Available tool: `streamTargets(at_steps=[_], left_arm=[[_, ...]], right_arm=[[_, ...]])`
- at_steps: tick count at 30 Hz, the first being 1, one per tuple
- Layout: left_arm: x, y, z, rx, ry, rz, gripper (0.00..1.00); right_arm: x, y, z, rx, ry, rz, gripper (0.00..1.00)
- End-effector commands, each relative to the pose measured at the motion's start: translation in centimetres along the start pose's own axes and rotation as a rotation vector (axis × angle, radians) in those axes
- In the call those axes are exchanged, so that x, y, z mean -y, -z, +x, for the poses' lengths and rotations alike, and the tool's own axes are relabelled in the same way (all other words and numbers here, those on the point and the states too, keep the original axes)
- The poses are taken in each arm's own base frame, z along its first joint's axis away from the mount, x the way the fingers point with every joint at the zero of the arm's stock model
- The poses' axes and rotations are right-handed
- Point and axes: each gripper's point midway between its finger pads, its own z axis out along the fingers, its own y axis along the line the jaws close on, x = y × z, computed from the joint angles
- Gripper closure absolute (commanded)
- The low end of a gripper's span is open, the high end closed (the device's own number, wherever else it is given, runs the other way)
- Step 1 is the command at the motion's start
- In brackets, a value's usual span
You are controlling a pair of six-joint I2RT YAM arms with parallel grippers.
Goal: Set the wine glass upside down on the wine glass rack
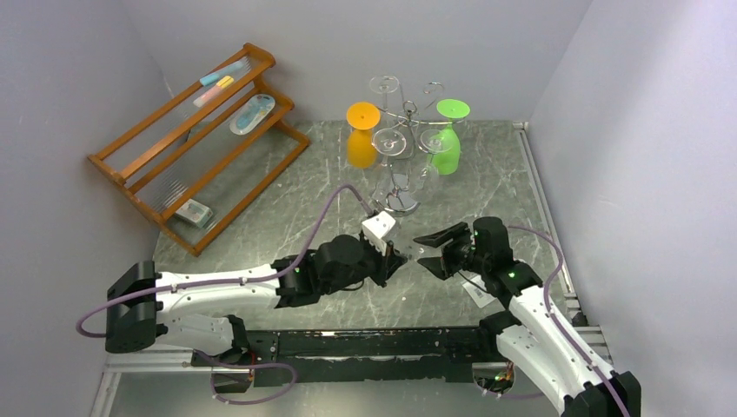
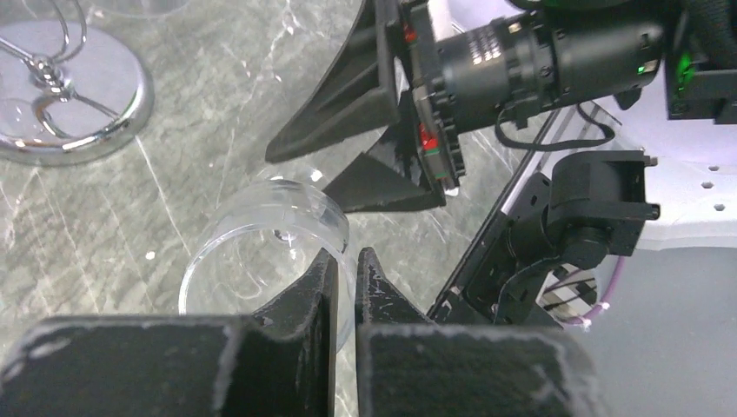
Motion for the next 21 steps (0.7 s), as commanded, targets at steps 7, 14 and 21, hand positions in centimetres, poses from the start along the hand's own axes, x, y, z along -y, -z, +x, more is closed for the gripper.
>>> streamTargets(at_steps=[7,14,21], left_arm=[[2.1,-0.5,-3.6,0.248,-0.096,0.006,0.95],[2.9,-0.1,-3.9,0.315,-0.106,0.031,0.95],[4.1,-0.1,-2.7,0.306,-0.063,0.103,0.95]], right_arm=[[-0.1,-0.7,1.0,-0.078,-0.059,-0.030,0.50],[-0.7,-0.8,1.0,-0.084,-0.078,-0.045,0.59],[-1.2,-0.8,0.9,-0.082,-0.127,-0.079,0.80]])
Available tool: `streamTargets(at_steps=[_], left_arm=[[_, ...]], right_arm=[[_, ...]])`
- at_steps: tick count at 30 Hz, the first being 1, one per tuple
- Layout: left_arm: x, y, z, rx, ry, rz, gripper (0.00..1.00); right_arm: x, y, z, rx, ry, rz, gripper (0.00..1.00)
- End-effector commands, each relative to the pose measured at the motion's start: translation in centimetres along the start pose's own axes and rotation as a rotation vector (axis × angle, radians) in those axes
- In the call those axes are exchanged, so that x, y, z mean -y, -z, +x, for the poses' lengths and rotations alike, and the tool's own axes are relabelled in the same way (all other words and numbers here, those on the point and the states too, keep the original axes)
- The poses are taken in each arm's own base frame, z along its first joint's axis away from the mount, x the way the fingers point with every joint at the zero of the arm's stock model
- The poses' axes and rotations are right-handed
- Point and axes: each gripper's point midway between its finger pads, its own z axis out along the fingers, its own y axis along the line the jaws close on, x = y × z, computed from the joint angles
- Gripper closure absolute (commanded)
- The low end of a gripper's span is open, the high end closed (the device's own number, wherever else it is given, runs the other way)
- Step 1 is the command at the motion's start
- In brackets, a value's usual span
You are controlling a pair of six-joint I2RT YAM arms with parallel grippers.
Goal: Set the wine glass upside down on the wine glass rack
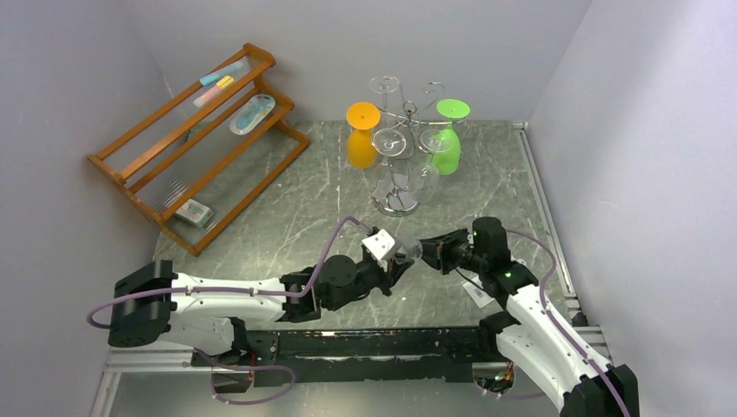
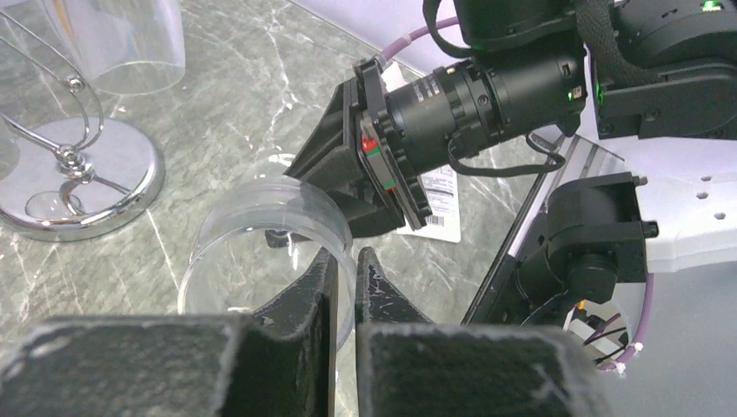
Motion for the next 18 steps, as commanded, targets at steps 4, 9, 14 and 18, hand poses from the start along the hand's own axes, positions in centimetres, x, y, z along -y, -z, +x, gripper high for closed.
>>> streamTargets(at_steps=[4,9,14,18], left_arm=[[1.2,0.3,-1.5,0.092,0.125,0.038,0.87],[0.2,1.1,-1.0,0.082,0.179,-0.006,0.44],[-0.6,2.4,-0.4,0.049,0.239,-0.041,0.29],[-1.4,3.1,-1.0,0.032,0.279,-0.096,0.25]], right_arm=[[-1.1,0.4,-0.5,0.040,-0.024,-0.059,1.00],[-2.3,0.8,-2.2,0.161,0.086,-0.084,1.00],[-4.2,1.6,-4.9,0.335,0.293,-0.105,1.00],[-6.0,2.4,-6.4,0.454,0.532,-0.166,1.00]])
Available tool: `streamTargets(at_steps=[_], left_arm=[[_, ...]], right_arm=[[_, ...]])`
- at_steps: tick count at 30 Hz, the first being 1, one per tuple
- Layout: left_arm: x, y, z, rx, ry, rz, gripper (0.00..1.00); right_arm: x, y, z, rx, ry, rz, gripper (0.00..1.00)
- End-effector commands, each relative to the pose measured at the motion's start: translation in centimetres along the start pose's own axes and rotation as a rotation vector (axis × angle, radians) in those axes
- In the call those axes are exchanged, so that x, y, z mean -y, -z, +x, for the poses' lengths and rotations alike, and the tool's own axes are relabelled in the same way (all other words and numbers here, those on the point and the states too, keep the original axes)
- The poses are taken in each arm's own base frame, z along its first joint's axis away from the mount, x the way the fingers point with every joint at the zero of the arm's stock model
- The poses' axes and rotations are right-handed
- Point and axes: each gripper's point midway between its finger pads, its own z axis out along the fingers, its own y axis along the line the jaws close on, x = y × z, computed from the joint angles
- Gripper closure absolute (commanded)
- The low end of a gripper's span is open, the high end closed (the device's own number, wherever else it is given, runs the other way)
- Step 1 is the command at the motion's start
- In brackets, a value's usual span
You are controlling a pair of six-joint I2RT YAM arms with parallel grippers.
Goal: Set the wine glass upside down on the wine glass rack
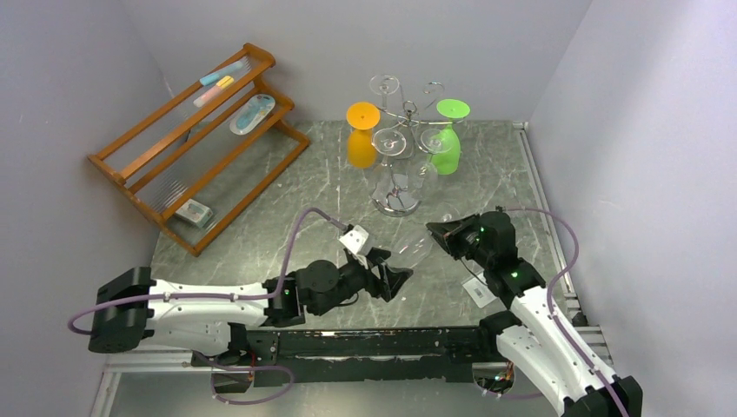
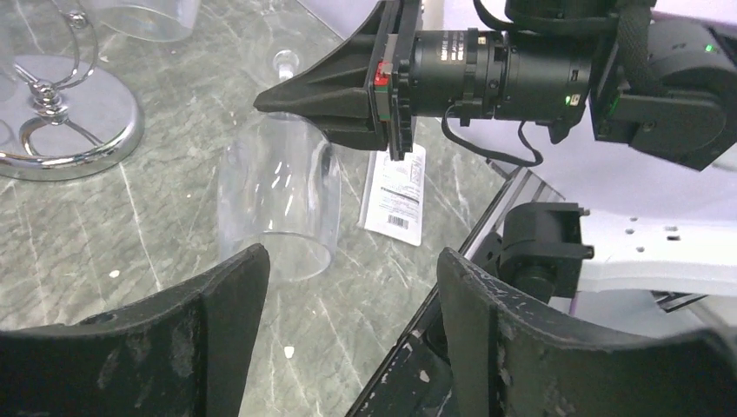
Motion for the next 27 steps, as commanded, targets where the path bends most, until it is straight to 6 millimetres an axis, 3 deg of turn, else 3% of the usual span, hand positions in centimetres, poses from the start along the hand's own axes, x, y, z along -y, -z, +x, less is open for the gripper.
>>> streamTargets(at_steps=[1,5,8,17,20,23,27], left_arm=[[-0.7,0.7,-1.6,0.002,0.072,-0.084,0.25],[0.7,0.0,-4.1,-0.025,0.024,-0.093,0.25],[1.9,-1.1,-5.9,-0.031,0.005,-0.083,0.24],[4.2,-4.5,-10.1,-0.026,0.101,0.074,0.22],[4.8,-4.7,-11.6,-0.017,0.146,0.105,0.19],[4.3,-4.8,-12.4,-0.029,0.243,0.095,0.15],[1.4,-5.0,-13.4,-0.035,0.347,0.017,0.14]], right_arm=[[-2.8,0.4,-3.5,0.202,0.324,-0.123,1.00],[-4.9,1.2,-3.7,0.262,0.568,-0.269,1.00],[-6.4,2.2,-2.8,0.275,0.721,-0.407,1.00],[-10.1,6.1,0.5,0.266,1.019,-0.728,1.00],[-10.9,7.1,1.3,0.264,1.080,-0.809,1.00],[-11.6,8.1,1.8,0.291,1.159,-0.875,1.00],[-13.0,8.5,1.3,0.334,1.280,-0.863,1.00]])
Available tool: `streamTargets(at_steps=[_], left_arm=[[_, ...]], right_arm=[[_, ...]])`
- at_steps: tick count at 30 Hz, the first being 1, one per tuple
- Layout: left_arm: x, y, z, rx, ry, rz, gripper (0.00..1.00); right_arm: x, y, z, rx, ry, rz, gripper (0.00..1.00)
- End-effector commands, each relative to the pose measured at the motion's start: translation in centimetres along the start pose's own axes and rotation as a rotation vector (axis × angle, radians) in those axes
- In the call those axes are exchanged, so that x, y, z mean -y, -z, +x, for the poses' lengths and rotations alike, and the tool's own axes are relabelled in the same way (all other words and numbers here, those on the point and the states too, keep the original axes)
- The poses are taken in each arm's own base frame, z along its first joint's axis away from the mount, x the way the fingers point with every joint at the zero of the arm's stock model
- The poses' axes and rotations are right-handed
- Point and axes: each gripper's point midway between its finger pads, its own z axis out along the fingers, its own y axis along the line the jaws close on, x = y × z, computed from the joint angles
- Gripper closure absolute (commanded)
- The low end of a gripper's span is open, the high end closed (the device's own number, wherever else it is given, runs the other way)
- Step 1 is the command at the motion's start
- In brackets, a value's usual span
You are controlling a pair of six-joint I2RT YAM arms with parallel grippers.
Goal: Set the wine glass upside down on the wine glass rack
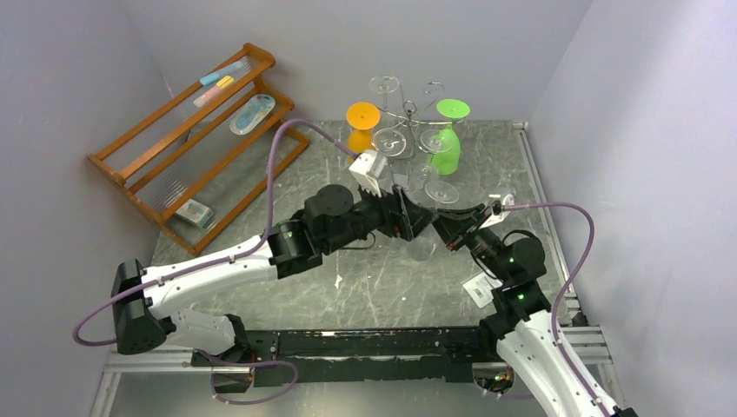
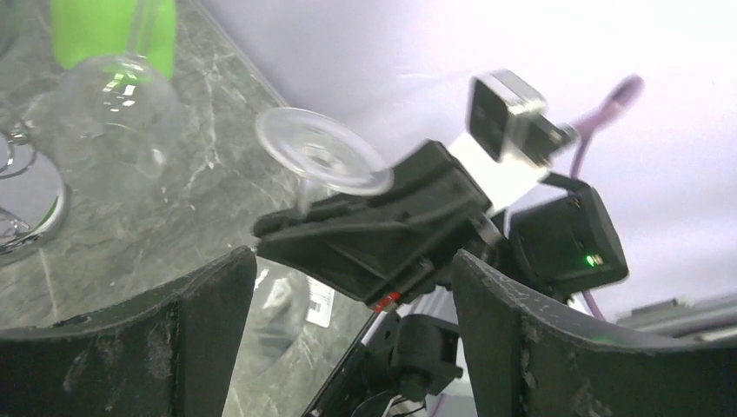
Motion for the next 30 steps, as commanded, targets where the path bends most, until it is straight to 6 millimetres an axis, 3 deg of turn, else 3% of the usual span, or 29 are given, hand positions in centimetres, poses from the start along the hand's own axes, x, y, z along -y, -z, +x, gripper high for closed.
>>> streamTargets(at_steps=[1,13,19,22,25,28,30], left_arm=[[-1.4,0.3,-1.8,-0.016,0.155,-0.031,0.14],[-0.2,1.1,-4.0,-0.043,0.339,0.105,0.12],[-1.8,1.3,-3.4,-0.031,0.417,0.042,0.14],[-1.6,1.1,-2.8,-0.057,0.445,0.067,0.18],[-1.0,0.7,-2.3,-0.087,0.475,0.105,0.24],[-1.0,0.7,-2.5,-0.061,0.501,0.133,0.41],[-0.8,1.0,-2.5,-0.055,0.520,0.165,0.47]], right_arm=[[-1.7,-0.7,-3.6,0.062,0.219,-0.086,1.00],[-3.3,-1.0,-4.3,0.063,0.390,-0.186,1.00],[-4.5,-0.5,-4.2,0.075,0.417,-0.253,1.00],[-5.1,-0.4,-4.3,0.079,0.436,-0.282,1.00],[-5.6,-0.2,-4.2,0.081,0.446,-0.315,1.00],[-6.4,0.0,-4.1,0.096,0.434,-0.359,1.00],[-6.5,0.1,-4.0,0.096,0.423,-0.366,1.00]])
